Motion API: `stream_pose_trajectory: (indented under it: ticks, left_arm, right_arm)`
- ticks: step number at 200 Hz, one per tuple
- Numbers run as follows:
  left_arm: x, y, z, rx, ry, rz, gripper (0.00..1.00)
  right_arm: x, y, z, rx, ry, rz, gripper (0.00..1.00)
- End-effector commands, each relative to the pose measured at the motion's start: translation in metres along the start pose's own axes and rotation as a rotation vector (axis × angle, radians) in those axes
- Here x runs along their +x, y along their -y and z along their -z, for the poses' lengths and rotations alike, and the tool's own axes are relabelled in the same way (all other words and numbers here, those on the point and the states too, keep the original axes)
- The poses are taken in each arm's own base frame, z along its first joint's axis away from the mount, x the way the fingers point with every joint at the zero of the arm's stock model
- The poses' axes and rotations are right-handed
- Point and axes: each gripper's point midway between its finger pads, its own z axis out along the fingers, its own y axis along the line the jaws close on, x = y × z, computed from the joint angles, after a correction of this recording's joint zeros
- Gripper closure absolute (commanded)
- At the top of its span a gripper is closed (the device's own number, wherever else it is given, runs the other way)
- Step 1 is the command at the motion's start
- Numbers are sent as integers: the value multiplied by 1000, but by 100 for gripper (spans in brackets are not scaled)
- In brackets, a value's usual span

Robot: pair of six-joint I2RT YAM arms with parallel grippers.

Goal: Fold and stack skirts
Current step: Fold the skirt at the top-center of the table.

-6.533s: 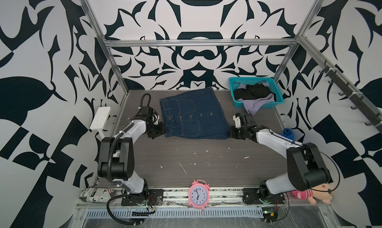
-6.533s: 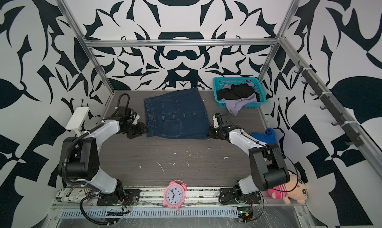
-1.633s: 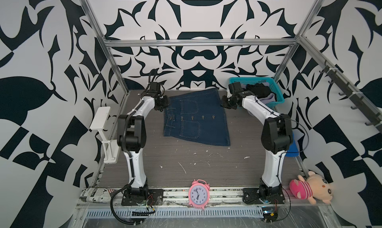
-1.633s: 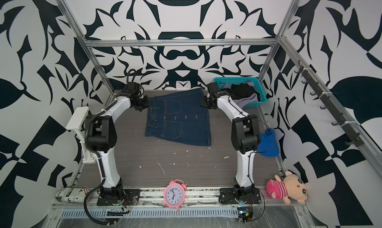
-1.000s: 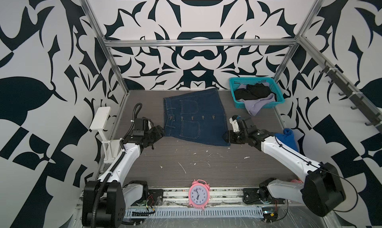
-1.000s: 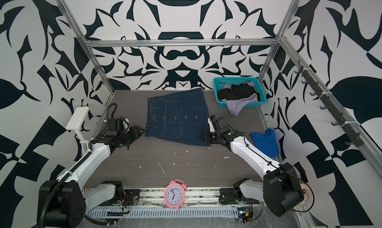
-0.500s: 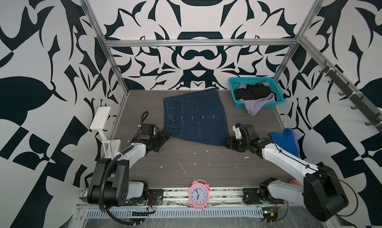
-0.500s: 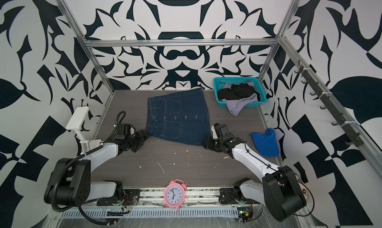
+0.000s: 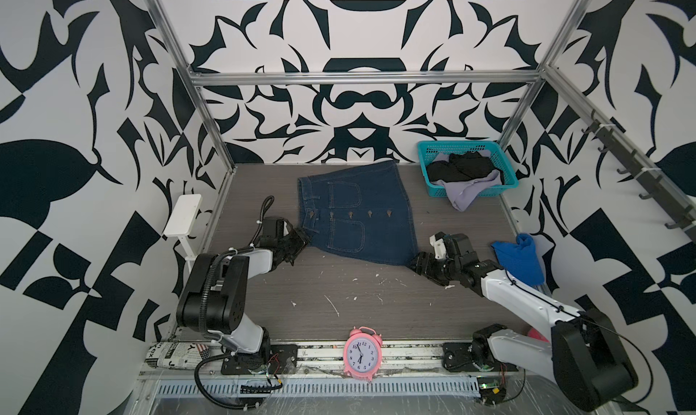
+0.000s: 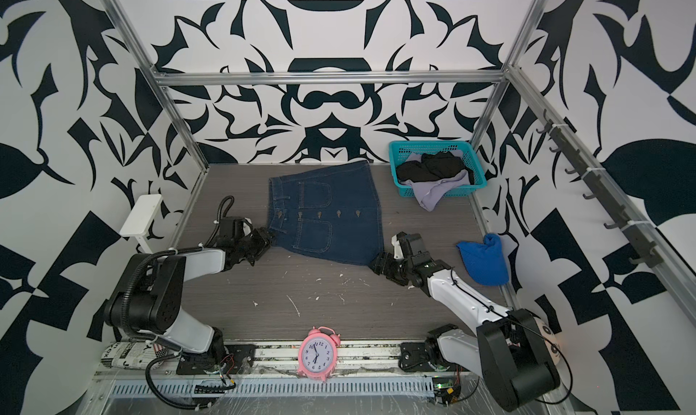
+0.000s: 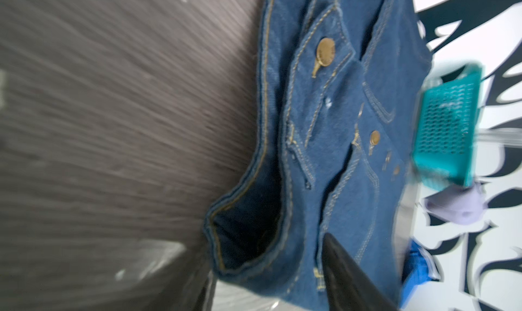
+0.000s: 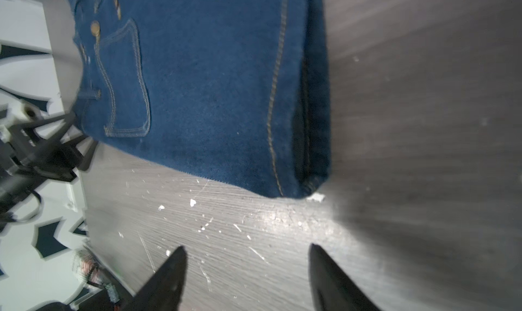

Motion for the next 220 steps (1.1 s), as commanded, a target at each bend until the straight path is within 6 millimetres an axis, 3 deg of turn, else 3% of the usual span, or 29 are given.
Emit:
stream_pose_trajectory:
  ticks: [1, 10, 20, 62, 154, 179, 193, 220]
  left_arm:
    - [22, -35, -5, -113, -63, 44, 60]
    - [23, -36, -5, -116, -67, 45, 74]
    - [24, -37, -6, -124, -74, 46, 82]
    - [24, -36, 0, -139, -72, 31, 100]
    - [23, -32, 20, -159, -52, 3, 100]
    - [23, -31, 20, -158, -54, 2, 100]
    - [22, -30, 20, -156, -54, -2, 100]
    - [20, -25, 23, -148, -48, -3, 100]
  right_arm:
    - [1, -3, 7, -8, 10, 9, 21]
    - [1, -1, 7, -8, 13, -3, 21]
    - [2, 0, 6, -13, 17, -16, 21]
    - [-14, 5, 0, -57, 57, -104, 23]
    - [-22, 12, -39, -133, 49, -179, 40]
    - [-25, 14, -46, -145, 66, -194, 49]
    - [-27, 13, -47, -158, 79, -204, 60]
    - [-29, 13, -43, -156, 96, -214, 67]
